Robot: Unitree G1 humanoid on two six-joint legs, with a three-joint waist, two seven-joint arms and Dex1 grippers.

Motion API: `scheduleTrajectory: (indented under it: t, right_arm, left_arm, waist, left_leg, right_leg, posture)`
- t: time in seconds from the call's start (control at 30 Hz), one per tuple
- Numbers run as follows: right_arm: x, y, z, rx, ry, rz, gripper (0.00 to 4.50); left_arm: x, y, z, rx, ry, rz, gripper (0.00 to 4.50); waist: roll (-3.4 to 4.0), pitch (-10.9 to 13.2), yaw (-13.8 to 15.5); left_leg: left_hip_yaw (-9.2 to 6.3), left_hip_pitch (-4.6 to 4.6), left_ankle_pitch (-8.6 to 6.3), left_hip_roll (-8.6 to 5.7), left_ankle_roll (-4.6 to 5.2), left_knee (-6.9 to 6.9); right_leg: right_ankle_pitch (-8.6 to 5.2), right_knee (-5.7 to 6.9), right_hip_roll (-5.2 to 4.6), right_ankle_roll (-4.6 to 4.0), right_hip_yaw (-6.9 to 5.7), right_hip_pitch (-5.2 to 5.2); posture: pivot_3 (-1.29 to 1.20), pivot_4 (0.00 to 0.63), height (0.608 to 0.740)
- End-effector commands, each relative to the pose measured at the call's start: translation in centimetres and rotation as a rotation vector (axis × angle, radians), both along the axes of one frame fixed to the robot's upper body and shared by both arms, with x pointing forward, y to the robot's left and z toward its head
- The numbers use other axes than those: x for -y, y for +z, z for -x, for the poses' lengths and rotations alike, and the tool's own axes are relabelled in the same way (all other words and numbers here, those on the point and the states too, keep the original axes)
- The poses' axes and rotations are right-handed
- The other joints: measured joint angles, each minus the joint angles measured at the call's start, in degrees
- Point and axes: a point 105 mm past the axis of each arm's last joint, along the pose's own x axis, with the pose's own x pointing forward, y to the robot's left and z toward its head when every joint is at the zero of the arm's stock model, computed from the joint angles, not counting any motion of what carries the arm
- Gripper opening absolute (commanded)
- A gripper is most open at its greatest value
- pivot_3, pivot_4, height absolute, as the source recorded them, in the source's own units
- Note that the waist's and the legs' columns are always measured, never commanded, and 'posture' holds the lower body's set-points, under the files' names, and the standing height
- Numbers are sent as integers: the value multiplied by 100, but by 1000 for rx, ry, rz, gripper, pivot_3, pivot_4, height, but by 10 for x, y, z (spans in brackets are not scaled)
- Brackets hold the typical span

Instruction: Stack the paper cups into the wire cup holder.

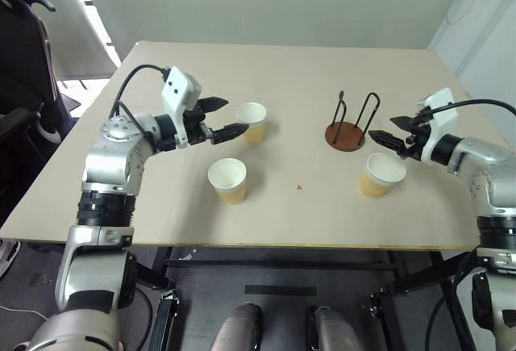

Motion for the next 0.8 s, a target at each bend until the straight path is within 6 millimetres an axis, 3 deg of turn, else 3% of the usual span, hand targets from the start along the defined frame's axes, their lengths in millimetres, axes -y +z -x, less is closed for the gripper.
scheduleTrajectory:
  t: [0.03,0.47,0.8]
  right_arm:
    - [2,17,4,60,2,19,3583]
    - [5,17,7,54,-3,36,3583]
    - [-6,18,-6,44,19,43,3583]
  left_arm:
    - [1,18,1,64,-9,-1,4473]
    - [5,20,-4,66,-28,-5,4473]
    - [7,20,-4,63,-55,-17,4473]
  waist:
    - [0,0,0]
    - [0,0,1]
    - [0,0,-2]
  left_leg:
    - [0,0,0,0,0,0]
    - [1,-1,0,-1,0,1]
    - [1,0,0,0,1,1]
  right_leg:
    - [0,0,0,0,0,0]
    - [1,-1,-1,2,0,1]
    - [2,0,0,3,0,0]
  posture:
    - [0,150,740]
    - [0,150,740]
    - [0,150,740]
